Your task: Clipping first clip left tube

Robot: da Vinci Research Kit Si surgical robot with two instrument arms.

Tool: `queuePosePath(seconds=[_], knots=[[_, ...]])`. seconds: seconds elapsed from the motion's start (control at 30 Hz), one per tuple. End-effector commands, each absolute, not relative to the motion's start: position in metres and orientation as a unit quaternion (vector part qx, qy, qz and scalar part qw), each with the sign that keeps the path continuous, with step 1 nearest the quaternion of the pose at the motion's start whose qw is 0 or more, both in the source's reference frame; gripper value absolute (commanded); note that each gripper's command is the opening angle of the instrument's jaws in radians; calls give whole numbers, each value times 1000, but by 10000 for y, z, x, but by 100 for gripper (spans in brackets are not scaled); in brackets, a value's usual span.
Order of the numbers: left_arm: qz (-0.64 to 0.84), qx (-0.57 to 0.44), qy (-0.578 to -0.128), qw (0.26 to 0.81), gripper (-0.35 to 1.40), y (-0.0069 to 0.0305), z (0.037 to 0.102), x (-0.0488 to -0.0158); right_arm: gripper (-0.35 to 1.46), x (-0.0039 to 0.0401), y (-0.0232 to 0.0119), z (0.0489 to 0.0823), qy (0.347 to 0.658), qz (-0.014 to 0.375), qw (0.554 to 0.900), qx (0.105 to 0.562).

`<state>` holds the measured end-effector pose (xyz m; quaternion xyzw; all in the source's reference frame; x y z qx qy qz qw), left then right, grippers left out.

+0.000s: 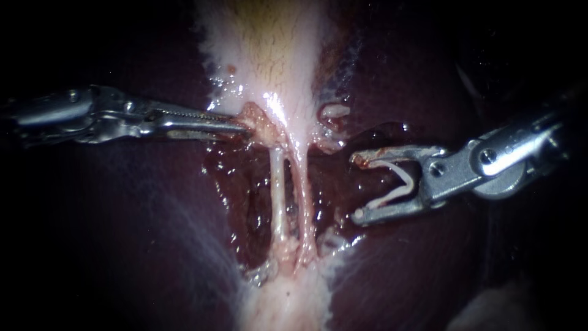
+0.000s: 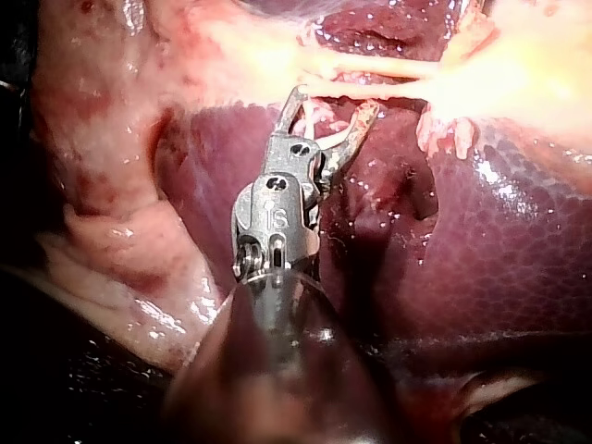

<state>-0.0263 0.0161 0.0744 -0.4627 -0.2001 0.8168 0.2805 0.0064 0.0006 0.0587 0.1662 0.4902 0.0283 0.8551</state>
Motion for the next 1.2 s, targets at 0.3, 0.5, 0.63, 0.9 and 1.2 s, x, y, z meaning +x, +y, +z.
queuePosePath(seconds=[0.3, 0.5, 0.63, 0.9, 1.2], knots=[[814, -467, -202, 280, -35, 164, 736, -256, 50, 65, 6, 587, 490, 28, 855, 166], [809, -474, -202, 283, -35, 167, 715, -240, 50, 64, 6, 588, 490, 28, 855, 166], [804, -481, -197, 291, -35, 175, 693, -227, 50, 65, 6, 588, 490, 28, 855, 166], [798, -489, -188, 298, -35, 182, 650, -206, 50, 64, 6, 588, 490, 28, 855, 166], [794, -497, -179, 300, -35, 187, 625, -192, 50, 64, 7, 588, 490, 29, 855, 166]])
